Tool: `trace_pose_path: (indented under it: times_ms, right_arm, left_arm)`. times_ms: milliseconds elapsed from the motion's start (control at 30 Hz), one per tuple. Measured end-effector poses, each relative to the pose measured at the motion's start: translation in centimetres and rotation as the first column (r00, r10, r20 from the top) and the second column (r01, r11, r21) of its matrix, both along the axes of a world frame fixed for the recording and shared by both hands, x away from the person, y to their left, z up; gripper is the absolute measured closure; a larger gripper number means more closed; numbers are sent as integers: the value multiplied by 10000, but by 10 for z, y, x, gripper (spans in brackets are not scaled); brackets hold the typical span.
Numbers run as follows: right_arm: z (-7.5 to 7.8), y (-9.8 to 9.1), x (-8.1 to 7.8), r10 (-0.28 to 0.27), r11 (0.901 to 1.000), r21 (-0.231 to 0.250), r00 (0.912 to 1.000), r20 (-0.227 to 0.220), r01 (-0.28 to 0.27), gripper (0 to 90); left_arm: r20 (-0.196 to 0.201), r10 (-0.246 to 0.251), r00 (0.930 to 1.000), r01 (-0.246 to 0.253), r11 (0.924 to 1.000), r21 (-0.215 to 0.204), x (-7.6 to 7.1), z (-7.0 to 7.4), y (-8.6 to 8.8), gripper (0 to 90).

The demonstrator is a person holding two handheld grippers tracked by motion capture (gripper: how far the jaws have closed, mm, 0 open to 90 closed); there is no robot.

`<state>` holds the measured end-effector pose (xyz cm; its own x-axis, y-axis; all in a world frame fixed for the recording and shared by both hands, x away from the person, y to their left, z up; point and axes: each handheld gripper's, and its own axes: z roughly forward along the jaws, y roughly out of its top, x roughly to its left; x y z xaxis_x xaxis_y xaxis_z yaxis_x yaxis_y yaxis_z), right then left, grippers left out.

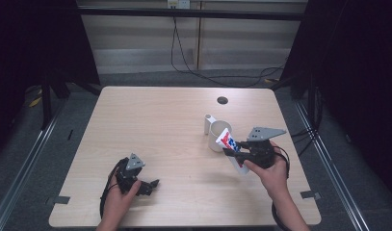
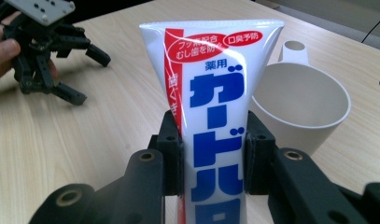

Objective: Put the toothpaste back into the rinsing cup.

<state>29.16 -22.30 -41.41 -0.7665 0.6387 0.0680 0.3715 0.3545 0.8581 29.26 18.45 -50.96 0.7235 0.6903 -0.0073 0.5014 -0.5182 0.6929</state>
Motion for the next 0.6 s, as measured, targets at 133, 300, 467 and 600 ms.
trace_pose_path:
  times_ms: [133, 300, 467, 600]
  right_arm:
    - [2, 0, 2, -74, 9996, 289, 9999, 71, 72, 666]
    - [7, -1, 4, -141, 9985, 533, 9997, 175, 132, 666]
    - [12, -1, 7, -253, 9966, 788, 9994, 219, 235, 667]
    - [15, -1, 9, -356, 9946, 983, 9991, 241, 331, 667]
  left_arm:
    - [2, -5, 10000, 5, 10000, -2, 0, 0, 0, 0]
    - [-6, 0, 10000, 0, 10000, 10, 0, 0, 0, 0]
    - [-1, -4, 10000, 4, 10000, 3, 0, 0, 0, 0]
    - [-5, -18, 10000, 18, 10000, -9, 0, 0, 0, 0]
